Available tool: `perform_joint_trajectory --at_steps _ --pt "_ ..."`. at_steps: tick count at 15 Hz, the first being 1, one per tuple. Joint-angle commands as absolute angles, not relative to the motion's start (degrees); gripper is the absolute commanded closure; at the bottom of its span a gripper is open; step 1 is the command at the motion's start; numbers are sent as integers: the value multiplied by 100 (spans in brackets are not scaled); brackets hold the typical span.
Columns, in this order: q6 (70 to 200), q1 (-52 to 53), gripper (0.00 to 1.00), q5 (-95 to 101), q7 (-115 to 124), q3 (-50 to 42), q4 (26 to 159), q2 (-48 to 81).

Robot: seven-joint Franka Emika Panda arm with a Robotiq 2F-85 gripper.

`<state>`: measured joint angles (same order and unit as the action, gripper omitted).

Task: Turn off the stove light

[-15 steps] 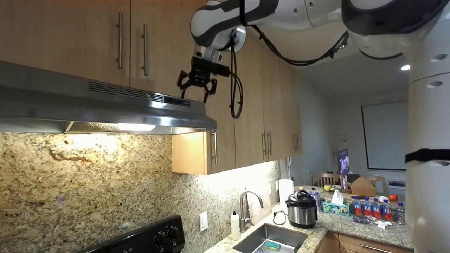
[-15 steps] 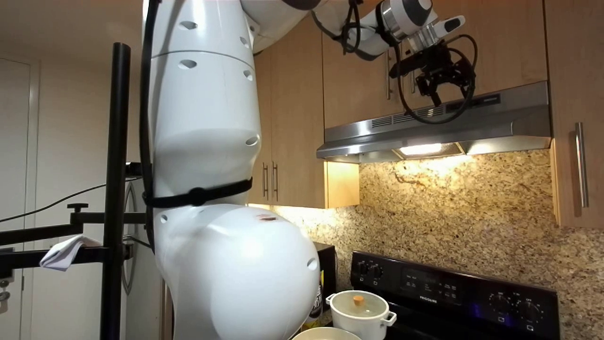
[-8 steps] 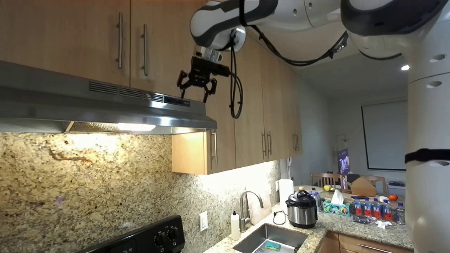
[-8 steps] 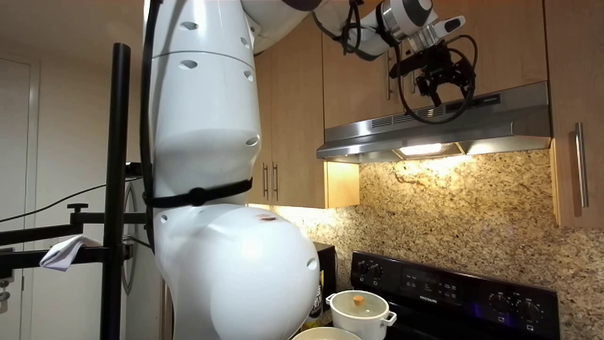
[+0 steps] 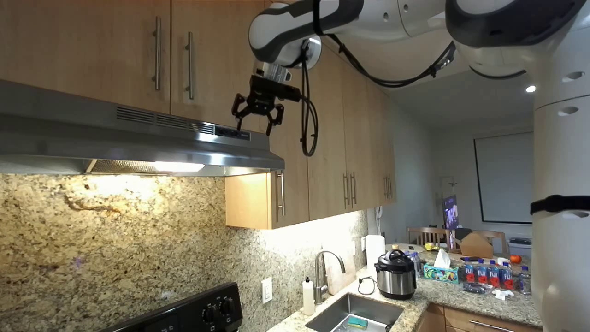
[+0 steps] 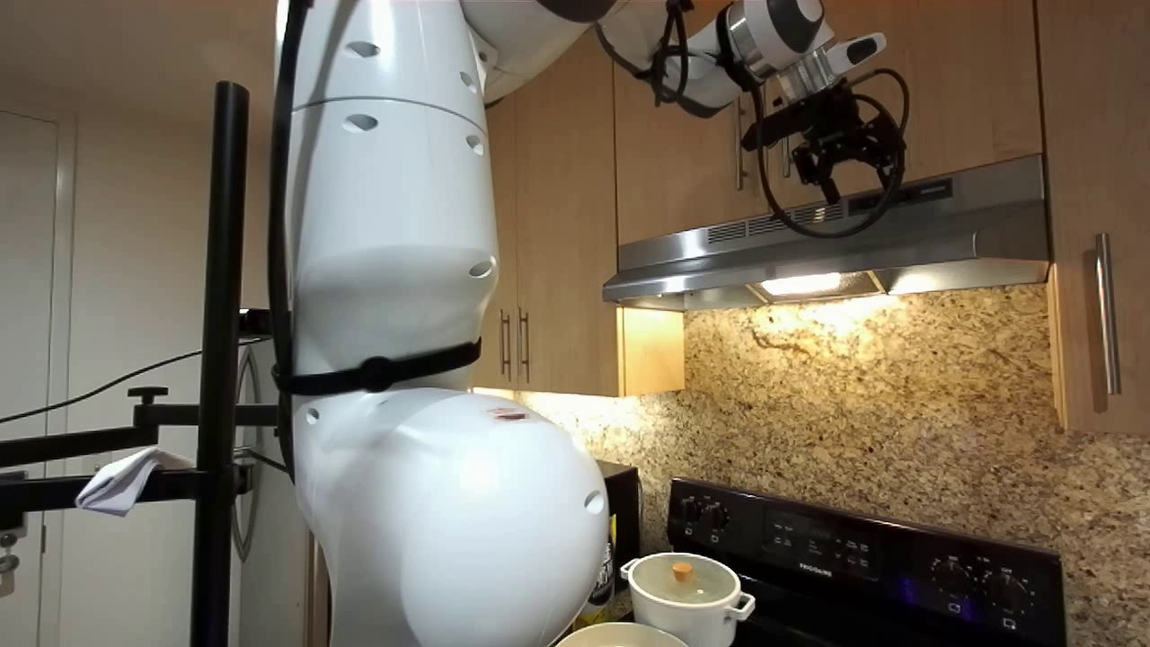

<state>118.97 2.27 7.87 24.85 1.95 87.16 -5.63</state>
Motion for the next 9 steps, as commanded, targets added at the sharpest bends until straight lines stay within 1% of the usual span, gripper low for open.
perform_joint_trajectory --at_steps 1,9 --pt "11929 155 0 790 2583 248 8664 -523" --pt "11874 167 0 804 2509 252 8677 -538"
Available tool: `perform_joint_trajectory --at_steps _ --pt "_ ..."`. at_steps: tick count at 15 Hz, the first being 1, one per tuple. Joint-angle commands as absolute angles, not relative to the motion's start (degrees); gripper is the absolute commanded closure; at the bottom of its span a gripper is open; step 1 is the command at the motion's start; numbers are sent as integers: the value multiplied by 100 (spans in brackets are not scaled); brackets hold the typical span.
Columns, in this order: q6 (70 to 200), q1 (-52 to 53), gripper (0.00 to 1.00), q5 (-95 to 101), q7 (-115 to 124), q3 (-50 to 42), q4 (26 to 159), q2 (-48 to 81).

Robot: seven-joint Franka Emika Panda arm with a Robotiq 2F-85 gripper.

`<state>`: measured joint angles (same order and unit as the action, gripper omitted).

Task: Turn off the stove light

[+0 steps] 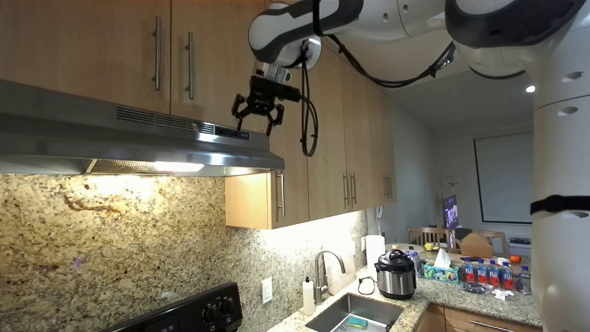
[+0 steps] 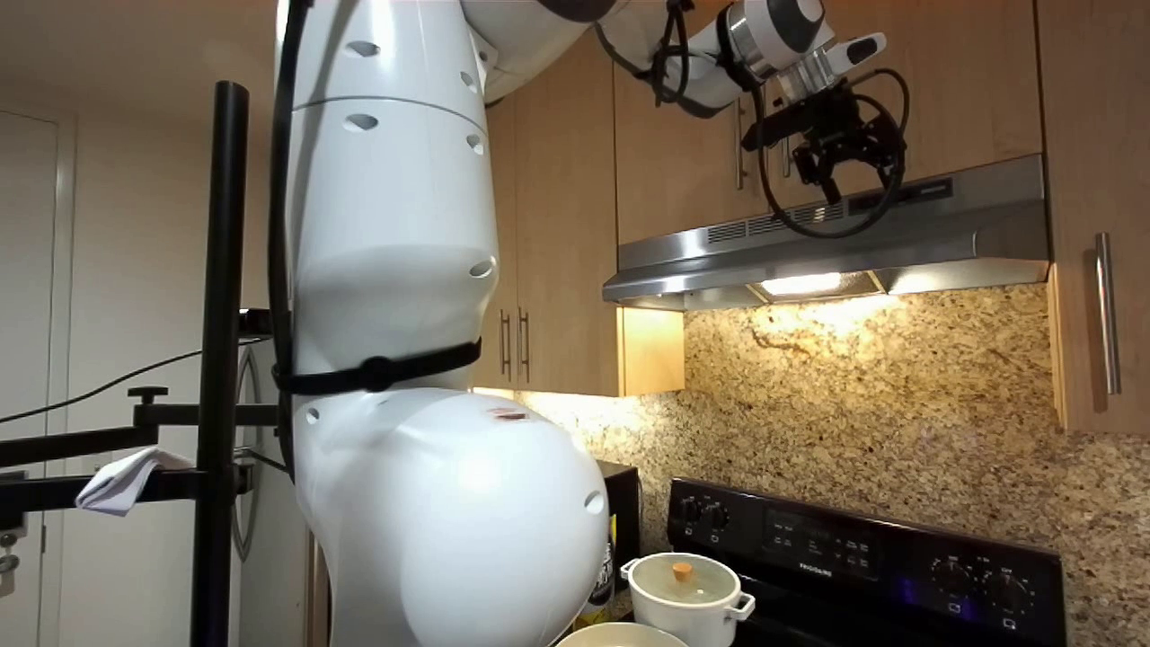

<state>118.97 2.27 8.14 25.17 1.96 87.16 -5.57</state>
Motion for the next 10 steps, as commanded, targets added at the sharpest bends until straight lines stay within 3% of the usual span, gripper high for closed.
perform_joint_trajectory --at_steps 1,10 --pt "11874 167 0 804 2509 252 8677 -538" --pt "11854 162 0 711 2482 226 8315 -304"
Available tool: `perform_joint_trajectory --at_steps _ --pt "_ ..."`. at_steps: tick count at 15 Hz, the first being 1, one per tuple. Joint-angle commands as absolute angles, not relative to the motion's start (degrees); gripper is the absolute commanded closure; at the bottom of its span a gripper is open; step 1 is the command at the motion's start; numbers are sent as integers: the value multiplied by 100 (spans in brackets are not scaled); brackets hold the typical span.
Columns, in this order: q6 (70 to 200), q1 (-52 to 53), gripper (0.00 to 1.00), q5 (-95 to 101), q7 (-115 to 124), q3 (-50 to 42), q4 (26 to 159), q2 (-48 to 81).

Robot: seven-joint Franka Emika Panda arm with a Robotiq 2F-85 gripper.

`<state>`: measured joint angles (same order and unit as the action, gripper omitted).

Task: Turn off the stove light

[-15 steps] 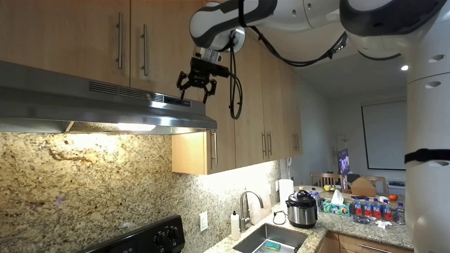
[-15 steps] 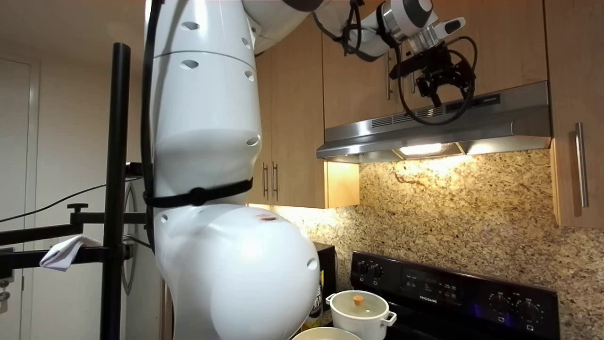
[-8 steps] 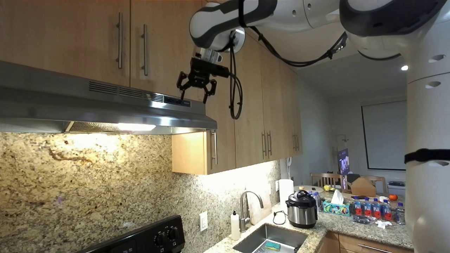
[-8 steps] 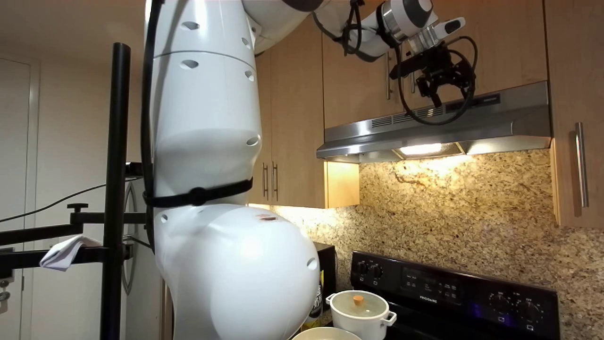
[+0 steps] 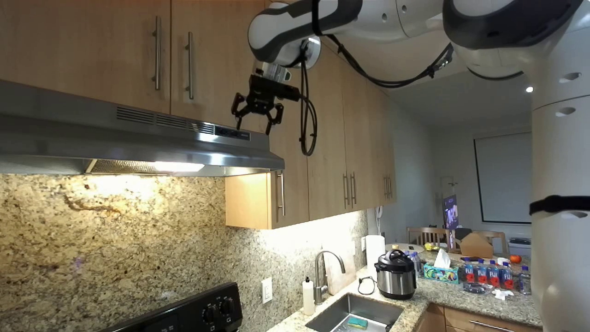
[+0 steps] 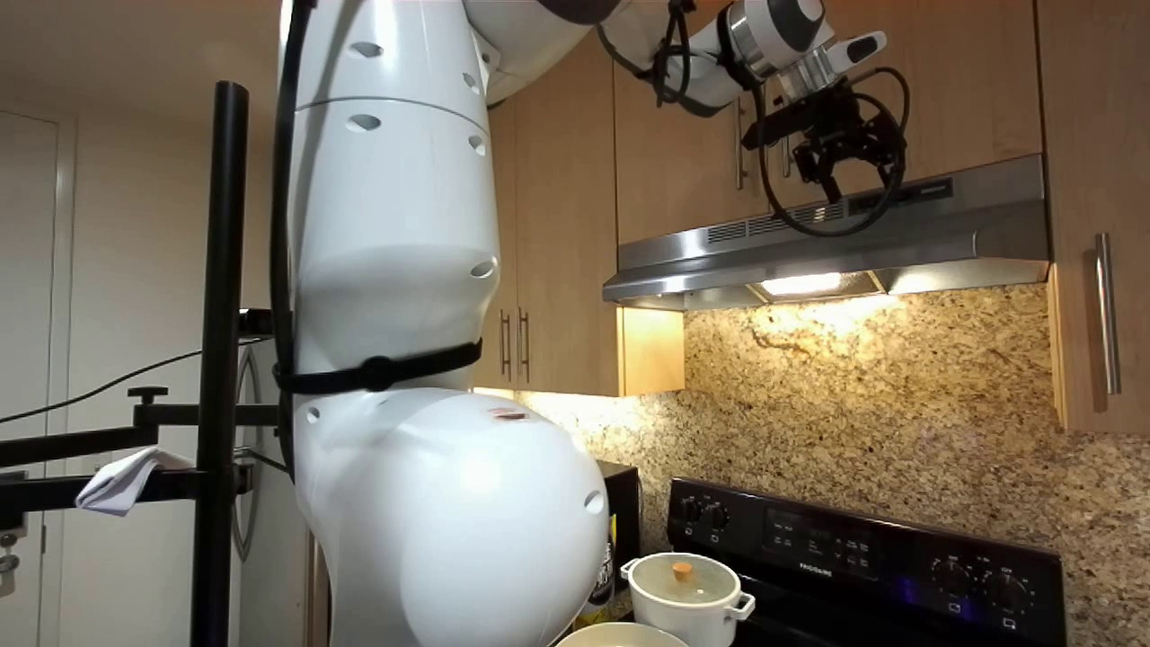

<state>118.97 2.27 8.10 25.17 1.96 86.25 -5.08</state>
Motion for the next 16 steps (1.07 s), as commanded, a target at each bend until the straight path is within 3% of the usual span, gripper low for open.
perform_joint_trajectory --at_steps 1,16 --pt "11815 165 0 673 2460 215 8194 -214" --pt "11099 131 0 277 2622 -123 6123 1378"
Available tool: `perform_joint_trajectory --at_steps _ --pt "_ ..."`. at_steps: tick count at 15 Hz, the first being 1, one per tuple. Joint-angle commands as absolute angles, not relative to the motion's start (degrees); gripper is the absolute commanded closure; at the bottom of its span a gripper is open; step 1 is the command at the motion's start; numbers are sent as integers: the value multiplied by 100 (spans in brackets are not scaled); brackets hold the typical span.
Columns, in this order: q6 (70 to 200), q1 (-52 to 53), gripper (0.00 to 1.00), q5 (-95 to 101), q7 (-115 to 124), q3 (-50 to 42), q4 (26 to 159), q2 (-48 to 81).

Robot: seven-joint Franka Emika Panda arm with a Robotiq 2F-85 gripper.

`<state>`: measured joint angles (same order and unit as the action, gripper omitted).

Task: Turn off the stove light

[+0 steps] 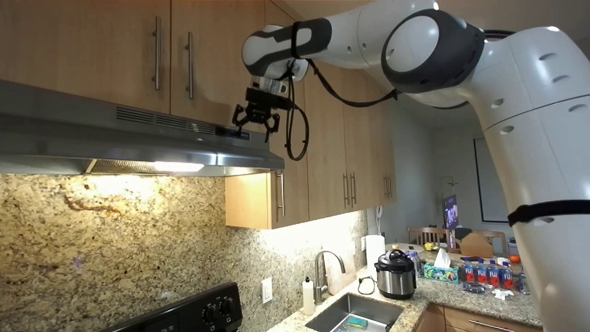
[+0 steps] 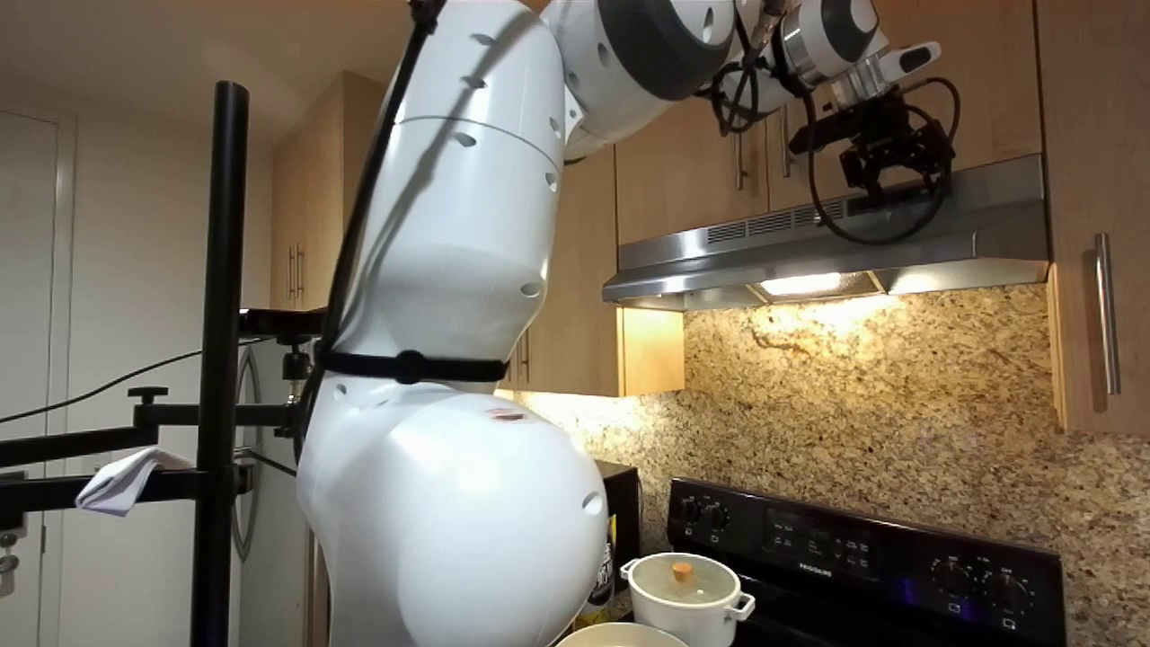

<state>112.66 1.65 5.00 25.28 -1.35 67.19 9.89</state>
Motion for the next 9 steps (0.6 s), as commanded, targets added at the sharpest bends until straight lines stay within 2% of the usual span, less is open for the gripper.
perform_joint_trajectory --at_steps 1,9 --pt "11145 140 0 245 2633 -115 5979 1485" --pt "11052 167 0 300 3056 -147 5180 2026"
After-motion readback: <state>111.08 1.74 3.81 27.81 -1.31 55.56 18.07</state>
